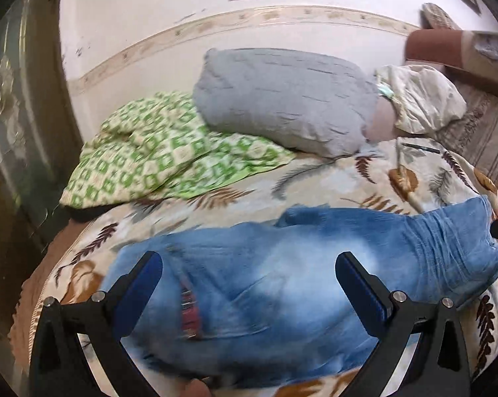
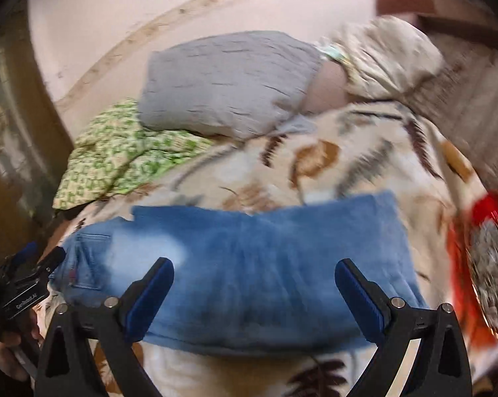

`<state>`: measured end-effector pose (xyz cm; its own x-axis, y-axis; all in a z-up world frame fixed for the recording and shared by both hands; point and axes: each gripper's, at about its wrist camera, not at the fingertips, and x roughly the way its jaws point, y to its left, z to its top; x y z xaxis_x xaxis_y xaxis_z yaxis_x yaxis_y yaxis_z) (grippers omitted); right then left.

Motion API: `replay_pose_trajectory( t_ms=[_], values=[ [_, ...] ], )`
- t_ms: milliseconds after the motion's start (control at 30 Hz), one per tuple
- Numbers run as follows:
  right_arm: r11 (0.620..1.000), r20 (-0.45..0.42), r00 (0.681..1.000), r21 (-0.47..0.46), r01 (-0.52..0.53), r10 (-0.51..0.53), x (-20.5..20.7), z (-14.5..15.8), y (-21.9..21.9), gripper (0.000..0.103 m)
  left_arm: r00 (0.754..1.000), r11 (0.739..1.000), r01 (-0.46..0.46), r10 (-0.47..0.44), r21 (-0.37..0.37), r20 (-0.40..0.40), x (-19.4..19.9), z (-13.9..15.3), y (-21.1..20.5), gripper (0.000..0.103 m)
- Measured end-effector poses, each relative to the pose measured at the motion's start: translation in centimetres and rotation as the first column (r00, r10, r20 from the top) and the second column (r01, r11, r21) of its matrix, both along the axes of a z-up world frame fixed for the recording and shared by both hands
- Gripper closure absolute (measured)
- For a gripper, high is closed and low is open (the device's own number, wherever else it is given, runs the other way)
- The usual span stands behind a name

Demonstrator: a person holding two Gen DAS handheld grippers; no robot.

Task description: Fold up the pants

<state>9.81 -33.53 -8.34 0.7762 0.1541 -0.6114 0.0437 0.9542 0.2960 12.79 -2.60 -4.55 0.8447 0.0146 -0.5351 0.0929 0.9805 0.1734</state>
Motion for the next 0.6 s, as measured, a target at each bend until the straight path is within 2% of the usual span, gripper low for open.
replay_pose_trajectory(
  t_ms=[300,467,600],
  values=[
    [0.986,-0.083,0.984,-0.075,0.152,-0.158,-2.9,-2.0,-2.1,0.004,0.999,0.997,0.029,-0.031,-0.07,-0.019,-0.8,-2.4,-1.5,0.0],
    [0.983,-0.124,0.975,-0.022,0.183,-0.185,-3.9,-3.3,-3.5,0.004,0.998,0.993,0.047,-0.05,-0.105,-0.031,-0.7,-2.7,-1.7,0.0],
    [0.983,-0.151,0.975,0.058,0.175,-0.165,-4.0,-4.6,-4.4,0.004,0.998,0.992,0.062,-0.064,-0.109,-0.019,-0.9,-2.6,-2.0,0.0]
  ],
)
